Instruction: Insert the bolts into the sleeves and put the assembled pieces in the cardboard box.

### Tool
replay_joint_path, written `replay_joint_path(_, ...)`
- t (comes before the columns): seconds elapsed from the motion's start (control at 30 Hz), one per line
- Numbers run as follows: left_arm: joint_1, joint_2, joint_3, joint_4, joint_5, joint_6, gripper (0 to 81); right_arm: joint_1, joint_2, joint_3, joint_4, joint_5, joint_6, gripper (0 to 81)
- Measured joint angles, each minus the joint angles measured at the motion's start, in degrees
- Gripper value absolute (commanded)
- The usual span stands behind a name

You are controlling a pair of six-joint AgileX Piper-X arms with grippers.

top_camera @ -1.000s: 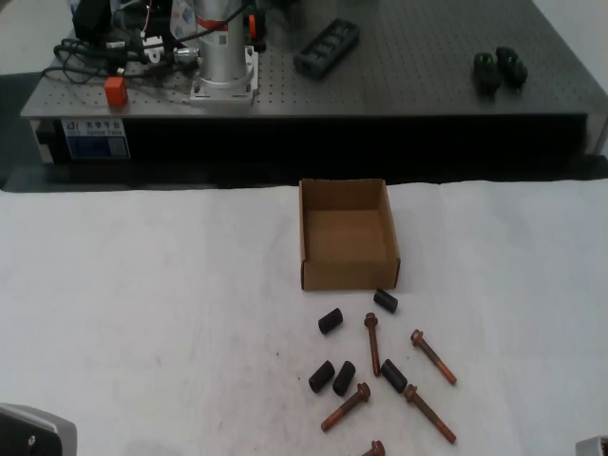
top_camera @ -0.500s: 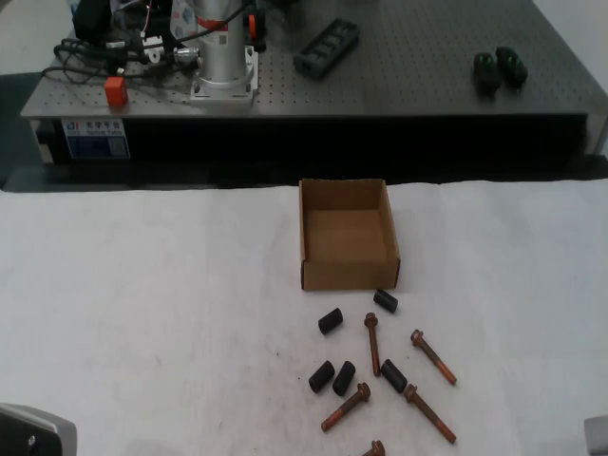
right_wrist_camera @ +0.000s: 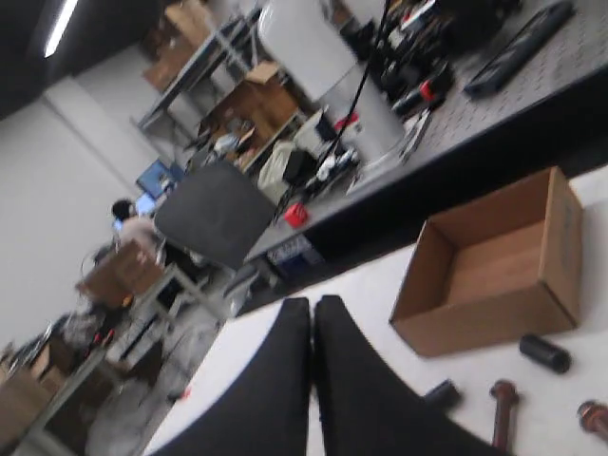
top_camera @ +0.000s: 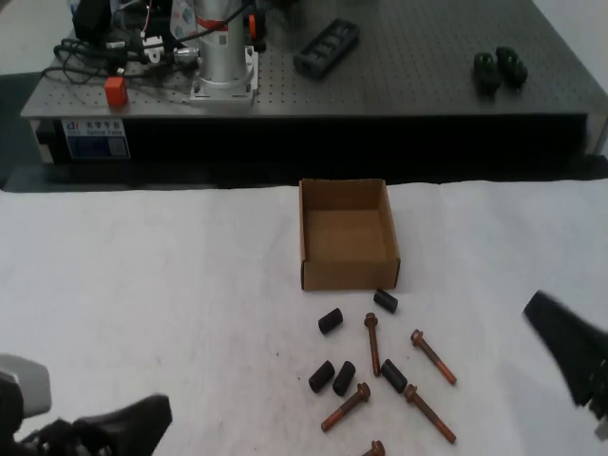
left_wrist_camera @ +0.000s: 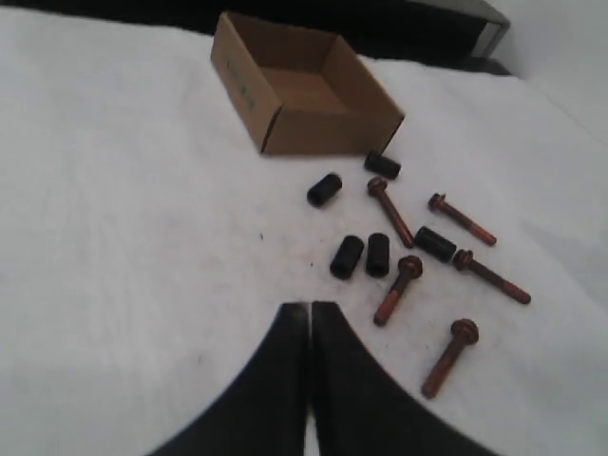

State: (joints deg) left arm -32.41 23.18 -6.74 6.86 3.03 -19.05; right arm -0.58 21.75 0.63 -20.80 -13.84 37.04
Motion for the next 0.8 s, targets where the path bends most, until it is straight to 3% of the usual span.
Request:
replay_joint_path(0.13,0.00,11.69,-3.24,-4.24,0.15,3.31,28.4,0.00,3.22,-1.59,0.00,-0.64,-2.86,2.0)
replay_joint_path(0.23,0.00,21.23,-7.34,-5.72,0.76,7.26,30.2,0.00,9.30,-3.57,0.97,-3.87,-4.97,1.7)
replay_joint_path(0.27,0.00,24.73,-9.19,-5.91,1.18,8.44,29.9,0.10,12.44,-5.25,2.28,-8.71,-8.07,0.3)
replay_joint_path(0.37,0.00,31.95,-13.01,-6.23,2.23,9.93,27.0,0.05,19.59,-12.10,7.72,-11.71,-12.70,9.0)
replay_joint_path(0.5,0.00,43.83,-21.87,-6.86,4.61,10.62,26.2,0.05,30.23,-20.04,15.81,-12.51,-20.22,26.8)
replay_joint_path(0.8,0.00,59.10,-36.11,-4.24,7.58,10.62,26.2,1.12,62.31,-49.57,52.48,2.73,-44.57,27.7)
